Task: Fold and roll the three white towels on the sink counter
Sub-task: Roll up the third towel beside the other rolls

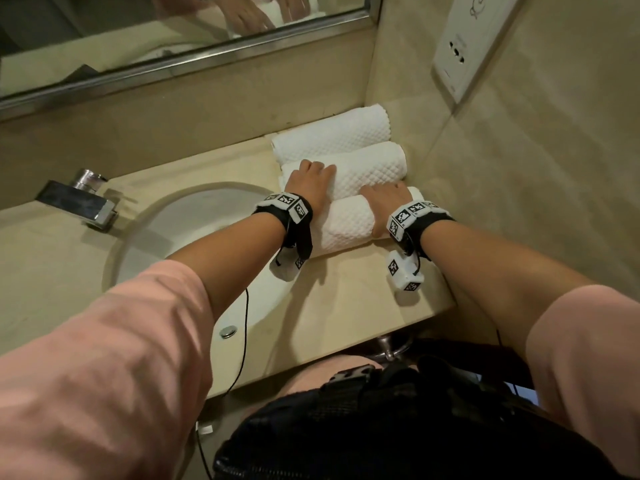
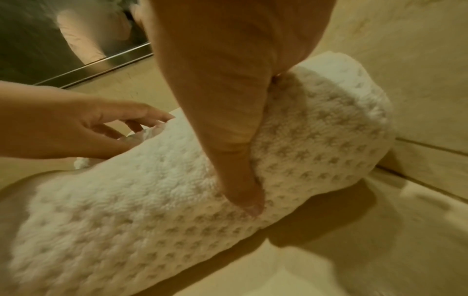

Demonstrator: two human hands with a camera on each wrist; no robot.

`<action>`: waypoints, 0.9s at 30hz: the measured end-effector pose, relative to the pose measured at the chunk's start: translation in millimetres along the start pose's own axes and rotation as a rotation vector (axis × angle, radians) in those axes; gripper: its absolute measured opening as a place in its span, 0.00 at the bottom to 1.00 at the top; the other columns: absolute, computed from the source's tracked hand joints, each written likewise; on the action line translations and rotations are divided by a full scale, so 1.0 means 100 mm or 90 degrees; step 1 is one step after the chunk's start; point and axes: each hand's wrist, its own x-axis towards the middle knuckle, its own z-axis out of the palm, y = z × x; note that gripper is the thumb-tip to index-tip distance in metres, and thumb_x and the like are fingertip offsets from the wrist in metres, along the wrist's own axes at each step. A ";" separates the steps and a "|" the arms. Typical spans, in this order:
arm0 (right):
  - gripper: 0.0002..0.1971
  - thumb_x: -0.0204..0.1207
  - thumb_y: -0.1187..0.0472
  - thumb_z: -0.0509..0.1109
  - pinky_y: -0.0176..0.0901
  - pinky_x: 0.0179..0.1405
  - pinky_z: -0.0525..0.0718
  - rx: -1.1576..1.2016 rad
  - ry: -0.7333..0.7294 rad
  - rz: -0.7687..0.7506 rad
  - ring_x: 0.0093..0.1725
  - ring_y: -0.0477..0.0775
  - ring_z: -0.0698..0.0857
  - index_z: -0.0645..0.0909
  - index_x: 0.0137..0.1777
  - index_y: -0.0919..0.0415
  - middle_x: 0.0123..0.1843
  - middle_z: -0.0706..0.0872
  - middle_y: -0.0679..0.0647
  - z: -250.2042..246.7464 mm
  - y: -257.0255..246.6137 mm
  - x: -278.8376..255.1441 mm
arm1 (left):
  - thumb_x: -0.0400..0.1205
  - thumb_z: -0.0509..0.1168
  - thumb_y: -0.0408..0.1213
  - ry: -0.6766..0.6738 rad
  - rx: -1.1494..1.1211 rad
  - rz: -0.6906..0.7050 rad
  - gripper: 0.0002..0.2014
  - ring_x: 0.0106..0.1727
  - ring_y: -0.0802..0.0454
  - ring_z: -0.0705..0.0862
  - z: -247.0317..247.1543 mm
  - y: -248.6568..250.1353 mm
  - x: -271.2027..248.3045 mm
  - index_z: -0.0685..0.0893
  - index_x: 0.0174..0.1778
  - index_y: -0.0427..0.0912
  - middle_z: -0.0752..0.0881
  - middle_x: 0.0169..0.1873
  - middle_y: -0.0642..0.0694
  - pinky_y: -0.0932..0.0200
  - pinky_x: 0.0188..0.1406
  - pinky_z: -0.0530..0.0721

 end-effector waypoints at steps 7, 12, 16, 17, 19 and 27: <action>0.46 0.50 0.43 0.83 0.55 0.63 0.73 0.000 -0.006 0.003 0.61 0.59 0.81 0.67 0.68 0.50 0.60 0.82 0.52 -0.04 0.03 0.10 | 0.81 0.56 0.28 -0.011 0.048 0.017 0.21 0.66 0.37 0.70 -0.06 -0.08 0.20 0.71 0.71 0.42 0.79 0.63 0.38 0.47 0.56 0.71; 0.47 0.50 0.45 0.84 0.56 0.65 0.71 -0.007 -0.005 0.013 0.65 0.60 0.78 0.67 0.70 0.53 0.65 0.79 0.54 -0.10 0.00 0.15 | 0.83 0.54 0.33 0.008 0.042 -0.010 0.16 0.62 0.36 0.73 -0.05 0.06 0.13 0.72 0.66 0.41 0.77 0.62 0.37 0.47 0.57 0.71; 0.51 0.50 0.43 0.84 0.56 0.67 0.70 -0.023 0.011 0.017 0.68 0.60 0.75 0.65 0.72 0.55 0.68 0.77 0.55 -0.06 -0.01 0.11 | 0.85 0.56 0.47 0.019 -0.027 0.090 0.27 0.80 0.35 0.59 0.21 0.15 -0.09 0.65 0.78 0.39 0.61 0.79 0.35 0.42 0.79 0.56; 0.53 0.49 0.42 0.84 0.57 0.68 0.69 -0.028 0.018 0.022 0.69 0.60 0.74 0.64 0.74 0.55 0.68 0.76 0.56 -0.04 -0.02 0.10 | 0.85 0.55 0.52 0.010 -0.021 0.134 0.30 0.82 0.36 0.55 0.25 0.15 -0.15 0.62 0.80 0.39 0.56 0.82 0.35 0.41 0.81 0.51; 0.55 0.48 0.40 0.84 0.56 0.70 0.68 -0.034 0.029 0.036 0.69 0.61 0.73 0.63 0.74 0.57 0.69 0.75 0.58 -0.02 -0.04 0.07 | 0.83 0.53 0.61 0.008 0.018 0.194 0.37 0.83 0.39 0.53 0.33 0.11 -0.21 0.60 0.82 0.39 0.54 0.83 0.37 0.42 0.82 0.48; 0.62 0.47 0.35 0.84 0.54 0.74 0.63 0.046 0.019 0.201 0.73 0.65 0.64 0.58 0.77 0.63 0.74 0.65 0.63 -0.07 0.01 -0.20 | 0.75 0.71 0.50 0.062 -0.151 0.081 0.30 0.76 0.41 0.67 0.23 0.15 -0.41 0.75 0.71 0.42 0.71 0.74 0.43 0.47 0.74 0.61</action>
